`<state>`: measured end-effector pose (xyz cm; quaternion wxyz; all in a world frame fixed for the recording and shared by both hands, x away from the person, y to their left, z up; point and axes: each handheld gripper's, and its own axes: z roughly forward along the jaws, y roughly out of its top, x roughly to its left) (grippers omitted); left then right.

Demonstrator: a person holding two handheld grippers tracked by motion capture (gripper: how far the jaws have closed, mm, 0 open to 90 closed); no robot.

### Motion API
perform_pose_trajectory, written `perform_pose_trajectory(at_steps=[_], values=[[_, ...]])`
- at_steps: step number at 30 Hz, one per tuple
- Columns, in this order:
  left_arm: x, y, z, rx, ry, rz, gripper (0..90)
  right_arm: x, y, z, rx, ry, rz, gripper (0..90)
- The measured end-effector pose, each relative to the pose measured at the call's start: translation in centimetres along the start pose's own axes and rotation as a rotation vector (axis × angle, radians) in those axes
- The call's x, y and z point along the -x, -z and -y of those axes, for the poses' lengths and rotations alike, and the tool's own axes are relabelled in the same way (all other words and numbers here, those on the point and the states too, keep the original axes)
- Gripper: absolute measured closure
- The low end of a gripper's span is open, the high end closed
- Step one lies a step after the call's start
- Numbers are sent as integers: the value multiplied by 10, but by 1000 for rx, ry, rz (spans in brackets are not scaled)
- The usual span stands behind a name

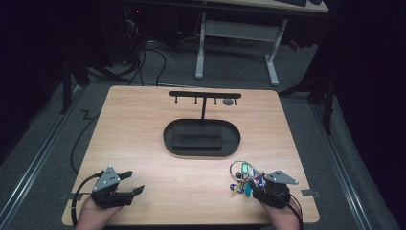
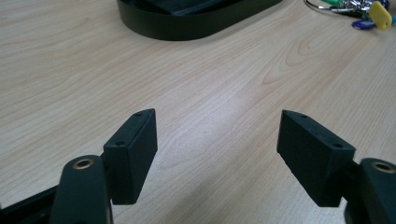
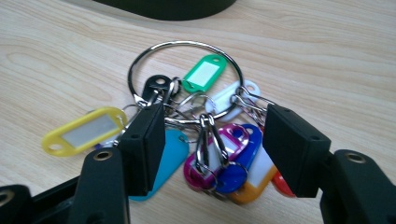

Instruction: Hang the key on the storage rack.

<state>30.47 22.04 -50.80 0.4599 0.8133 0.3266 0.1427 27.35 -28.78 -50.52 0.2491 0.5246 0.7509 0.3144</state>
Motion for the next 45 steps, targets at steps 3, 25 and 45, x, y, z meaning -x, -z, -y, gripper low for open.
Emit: perform_pose_trajectory(at_steps=[3, 25, 45], values=[[-2, 0, 1, 15, 21, -5, 301, -1, 0, -4, -9, 8, -18, 405], [-12, 1, 11, 3, 58, -49, 296, 6, 0, -22, -211, 47, -85, 427], [-7, -1, 11, -18, 25, -21, 301, -5, 2, -52, -391, 164, -98, 422]])
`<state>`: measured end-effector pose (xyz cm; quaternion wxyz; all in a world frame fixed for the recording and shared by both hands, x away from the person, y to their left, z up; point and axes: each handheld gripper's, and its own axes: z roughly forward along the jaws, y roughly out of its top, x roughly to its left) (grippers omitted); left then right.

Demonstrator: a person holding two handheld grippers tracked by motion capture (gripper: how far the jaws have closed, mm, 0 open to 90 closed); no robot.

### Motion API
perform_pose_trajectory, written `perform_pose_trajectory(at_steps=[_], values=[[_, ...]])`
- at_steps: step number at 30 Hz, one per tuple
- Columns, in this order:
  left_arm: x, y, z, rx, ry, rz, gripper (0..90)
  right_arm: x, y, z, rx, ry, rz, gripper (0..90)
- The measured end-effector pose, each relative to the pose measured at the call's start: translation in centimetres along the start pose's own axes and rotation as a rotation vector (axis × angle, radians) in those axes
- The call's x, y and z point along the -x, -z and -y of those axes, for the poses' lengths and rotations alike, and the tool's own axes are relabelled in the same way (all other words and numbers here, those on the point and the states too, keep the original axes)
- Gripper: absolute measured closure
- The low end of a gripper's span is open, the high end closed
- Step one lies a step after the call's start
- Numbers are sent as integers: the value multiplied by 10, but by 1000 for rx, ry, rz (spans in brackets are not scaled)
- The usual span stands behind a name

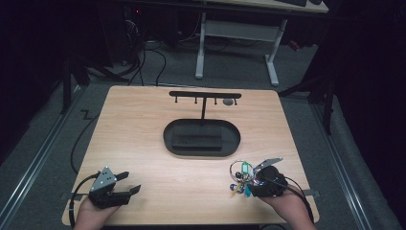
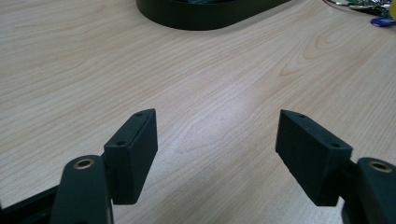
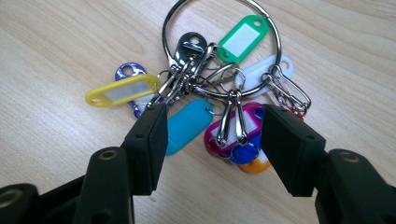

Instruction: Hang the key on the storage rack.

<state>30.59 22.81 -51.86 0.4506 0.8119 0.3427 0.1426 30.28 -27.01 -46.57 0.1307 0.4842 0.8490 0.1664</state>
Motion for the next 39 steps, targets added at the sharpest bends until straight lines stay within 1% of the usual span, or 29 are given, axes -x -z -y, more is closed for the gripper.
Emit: perform_pose_trajectory(at_steps=[1, 4, 5, 6, 8, 9, 10, 11, 13, 15, 18, 19, 20, 22, 25, 27, 31, 34, 35, 38, 39], values=[[0, 0, 0, 0, 0, 0, 301, -1, 0, -1, -6, 2, 0, 422], [0, -1, 0, -5, -5, 5, 301, -3, -2, -5, -24, 35, 0, 422], [0, -1, 0, -9, -6, 6, 301, -5, -2, -6, -31, 31, 1, 422], [0, -2, 1, -11, -7, 6, 301, -6, -3, -8, -37, 47, -1, 422], [0, -2, 1, -13, -9, 6, 302, -8, -4, -12, -50, 61, -2, 424], [0, -2, 1, -13, -10, 6, 302, -9, -4, -15, -53, 81, -2, 426], [1, -2, 1, -13, -11, 7, 302, -10, -4, -17, -56, 81, -4, 429], [1, -2, 1, -17, -14, 7, 303, -11, -4, -20, -60, 94, -7, 434], [1, -2, 1, -18, -17, 5, 303, -14, -2, -26, -71, 101, -9, 450], [0, -2, 1, -13, -18, 0, 306, -15, -2, -32, -78, 119, -19, 459], [-1, -1, 1, -12, -16, -1, 308, -18, -3, -41, -86, 140, -16, 470], [-1, -1, 1, -11, -15, -1, 308, -20, -3, -44, -91, 135, -19, 478], [-1, -1, 1, -12, -14, -2, 308, -21, -5, -48, -94, 150, -22, 488], [-2, -1, 1, -12, -13, -3, 308, -23, -9, -53, -110, 158, -34, 510], [-3, -1, 2, -13, -14, -4, 308, -28, -17, -61, -142, 189, -42, 553], [-3, -1, 2, -14, -15, -5, 309, -31, -23, -65, -164, 215, -42, 593], [-3, -3, 2, -19, -18, -3, 311, -34, -37, -72, -231, 270, -46, 665], [-2, -3, 2, -23, -26, -3, 311, -35, -45, -77, -265, 282, -40, 703], [-2, -3, 2, -23, -27, -3, 311, -35, -48, -78, -272, 274, -43, 713], [-2, -2, 2, -18, -24, 0, 313, -33, -54, -81, -302, 278, -39, 734], [-3, -2, 2, -17, -24, 0, 313, -34, -55, -81, -311, 272, -33, 742]])
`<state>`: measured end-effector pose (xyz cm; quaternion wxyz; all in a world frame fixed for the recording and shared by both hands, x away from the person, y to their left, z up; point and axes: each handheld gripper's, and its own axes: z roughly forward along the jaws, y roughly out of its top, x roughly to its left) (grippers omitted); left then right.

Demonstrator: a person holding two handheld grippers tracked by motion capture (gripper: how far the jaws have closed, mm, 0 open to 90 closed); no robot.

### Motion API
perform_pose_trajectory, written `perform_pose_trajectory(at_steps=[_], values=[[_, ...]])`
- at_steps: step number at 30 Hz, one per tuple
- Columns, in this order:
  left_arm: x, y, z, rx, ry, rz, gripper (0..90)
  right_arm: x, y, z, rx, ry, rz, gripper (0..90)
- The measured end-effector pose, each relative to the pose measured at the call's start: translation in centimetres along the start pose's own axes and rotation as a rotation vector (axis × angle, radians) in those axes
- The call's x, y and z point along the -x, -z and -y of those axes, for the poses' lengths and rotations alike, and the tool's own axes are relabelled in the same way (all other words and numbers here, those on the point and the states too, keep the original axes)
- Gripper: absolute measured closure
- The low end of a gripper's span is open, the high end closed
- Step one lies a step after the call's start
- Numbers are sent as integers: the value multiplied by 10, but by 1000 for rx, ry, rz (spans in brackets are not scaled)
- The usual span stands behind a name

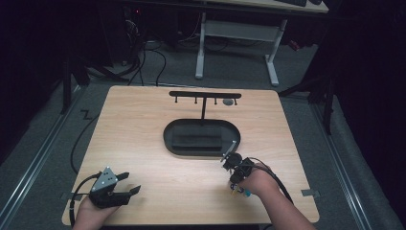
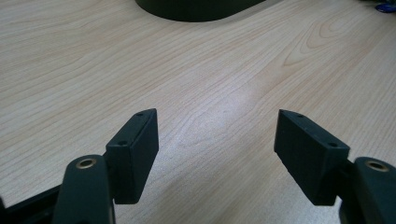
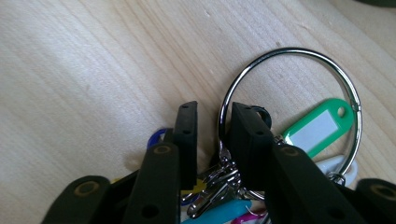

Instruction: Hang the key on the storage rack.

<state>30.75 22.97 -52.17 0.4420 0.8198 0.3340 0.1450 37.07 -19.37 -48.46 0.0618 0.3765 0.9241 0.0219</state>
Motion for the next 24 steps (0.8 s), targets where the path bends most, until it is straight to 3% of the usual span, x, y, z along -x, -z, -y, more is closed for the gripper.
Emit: perform_pose_trajectory(at_steps=[5, 12, 14, 17, 20, 24], values=[[-1, 0, 0, -1, -1, 2, 315, 3, -2, -2, -5, -7, -1, 796], [0, 0, 0, -2, -4, 3, 315, -1, -3, -8, -35, 45, 31, 799], [0, -1, 0, -7, -6, 7, 315, -2, -4, -10, -38, 56, 30, 852], [0, -1, 1, -10, -8, 10, 315, -4, -5, -10, -34, 73, 27, 864], [0, -1, 1, -9, -7, 11, 316, -3, -5, -9, -31, 48, 11, 864], [0, -1, 1, -11, -12, 12, 316, -2, -5, -9, -26, 49, 5, 867]])
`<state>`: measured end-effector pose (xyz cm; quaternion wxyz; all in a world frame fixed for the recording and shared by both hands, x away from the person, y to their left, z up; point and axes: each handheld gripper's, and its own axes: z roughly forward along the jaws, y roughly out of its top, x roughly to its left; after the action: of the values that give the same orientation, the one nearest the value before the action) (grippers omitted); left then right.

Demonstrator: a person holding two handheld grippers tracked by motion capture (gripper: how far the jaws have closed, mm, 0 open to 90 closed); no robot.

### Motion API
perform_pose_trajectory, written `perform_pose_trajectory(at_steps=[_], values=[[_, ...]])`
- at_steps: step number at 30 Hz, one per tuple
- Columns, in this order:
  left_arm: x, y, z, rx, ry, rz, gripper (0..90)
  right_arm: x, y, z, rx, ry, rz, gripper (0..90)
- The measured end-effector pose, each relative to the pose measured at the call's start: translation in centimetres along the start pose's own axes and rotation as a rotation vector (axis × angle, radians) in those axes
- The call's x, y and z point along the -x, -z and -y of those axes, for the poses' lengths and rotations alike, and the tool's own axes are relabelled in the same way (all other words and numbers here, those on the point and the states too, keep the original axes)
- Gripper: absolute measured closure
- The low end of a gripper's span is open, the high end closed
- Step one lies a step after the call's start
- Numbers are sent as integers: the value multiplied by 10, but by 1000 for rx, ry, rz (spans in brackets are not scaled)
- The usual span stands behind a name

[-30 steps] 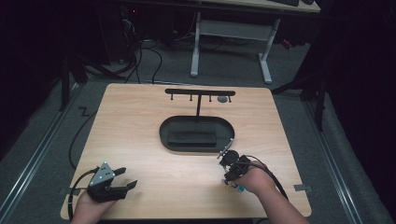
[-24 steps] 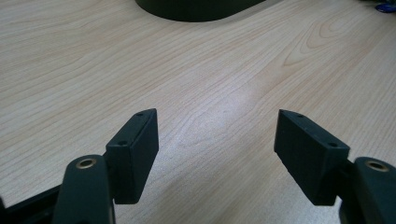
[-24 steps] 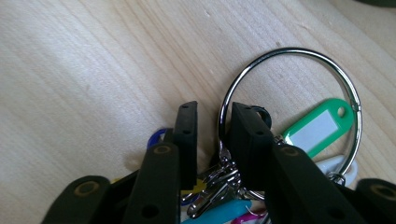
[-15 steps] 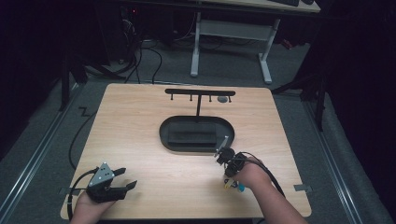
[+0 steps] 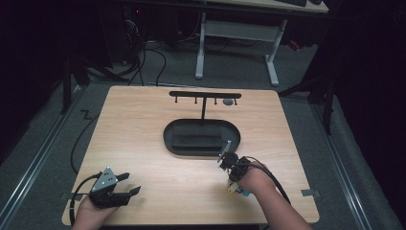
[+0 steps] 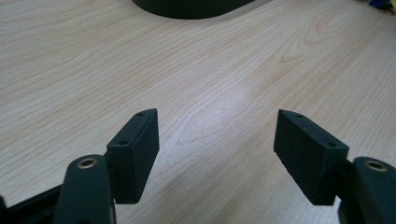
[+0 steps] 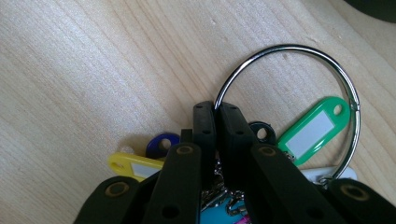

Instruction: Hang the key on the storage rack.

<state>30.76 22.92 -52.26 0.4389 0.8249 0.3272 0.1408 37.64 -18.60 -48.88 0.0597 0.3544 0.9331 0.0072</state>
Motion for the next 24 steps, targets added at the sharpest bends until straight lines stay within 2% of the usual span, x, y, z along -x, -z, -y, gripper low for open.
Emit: perform_pose_trajectory(at_steps=[6, 7, 11, 16, 19, 24], values=[[0, 0, 0, 6, 4, 1, 316, -1, 1, 1, 5, 19, 4, 869], [0, 0, 1, 8, 6, 3, 316, -1, 3, 1, 9, 17, -10, 870], [1, 2, 4, 9, 19, 11, 316, -3, 22, 2, 39, 38, -18, 871], [-1, 3, 6, 13, 37, 13, 317, 3, 48, 3, 66, 38, -21, 873], [2, 4, 5, 15, 23, 15, 316, 7, 57, 7, 91, 23, -28, 874], [5, 3, 4, 32, 0, 34, 310, 8, 65, 13, 76, 27, -40, 875]])
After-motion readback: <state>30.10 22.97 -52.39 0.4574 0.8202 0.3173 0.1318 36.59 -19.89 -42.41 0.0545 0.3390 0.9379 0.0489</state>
